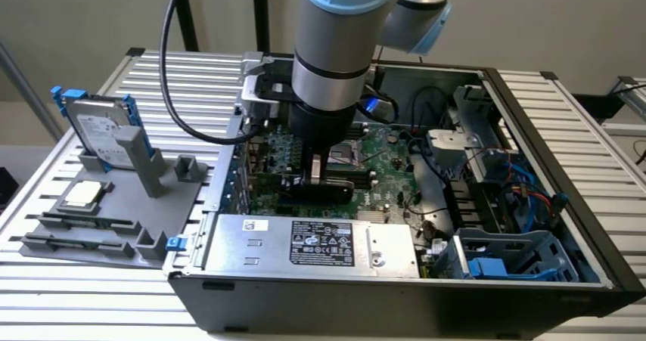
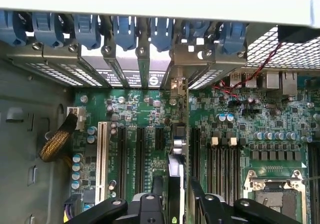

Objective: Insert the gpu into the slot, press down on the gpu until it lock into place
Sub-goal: 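Insert the gpu into the slot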

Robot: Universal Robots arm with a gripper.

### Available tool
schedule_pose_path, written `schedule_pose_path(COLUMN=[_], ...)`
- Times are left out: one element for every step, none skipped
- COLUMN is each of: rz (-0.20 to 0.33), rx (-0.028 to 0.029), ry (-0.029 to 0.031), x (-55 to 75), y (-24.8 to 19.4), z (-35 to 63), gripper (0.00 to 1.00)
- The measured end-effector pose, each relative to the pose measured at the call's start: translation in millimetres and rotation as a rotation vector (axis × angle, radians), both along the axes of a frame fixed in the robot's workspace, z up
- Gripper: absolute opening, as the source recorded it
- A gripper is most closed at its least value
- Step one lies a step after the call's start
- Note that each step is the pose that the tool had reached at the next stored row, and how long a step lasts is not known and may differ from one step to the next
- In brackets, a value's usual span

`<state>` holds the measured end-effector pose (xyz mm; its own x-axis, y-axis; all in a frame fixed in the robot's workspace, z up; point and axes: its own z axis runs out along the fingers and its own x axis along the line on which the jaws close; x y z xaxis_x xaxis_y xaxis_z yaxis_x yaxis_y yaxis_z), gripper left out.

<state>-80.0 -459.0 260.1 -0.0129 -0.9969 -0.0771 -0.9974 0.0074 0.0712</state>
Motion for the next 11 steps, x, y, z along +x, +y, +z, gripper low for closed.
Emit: schedule_pose_path(rz=[0.0, 0.0, 0.0, 0.0, 0.0, 0.0, 0.0, 0.0, 0.0, 0.0, 0.0], rx=[0.0002, 0.0, 0.0002, 0.0001, 0.0002, 0.0001, 0.0001, 0.0001, 0.0002, 0.0001, 0.0001], ry=[0.0, 0.0001, 0.0001, 0.0001, 0.0, 0.0001, 0.0001, 0.0001, 0.0, 0.0001, 0.0001], x=[0.0, 0.0, 0.0, -0.1, -0.1, -0.1, 0.0, 0.0, 0.0, 0.0, 0.0], y=[0.0, 0.0, 0.0, 0.0, 0.0, 0.0, 0.0, 0.0, 0.1, 0.1, 0.1], z=[2.1, 5.6, 9.7, 14.2, 18.8, 23.6, 28.2, 32.4, 35.7, 38.3, 40.2], gripper=[0.33, 0.33, 0.33, 0.33, 0.33, 0.33, 0.33, 0.33, 0.33, 0.31, 0.31])
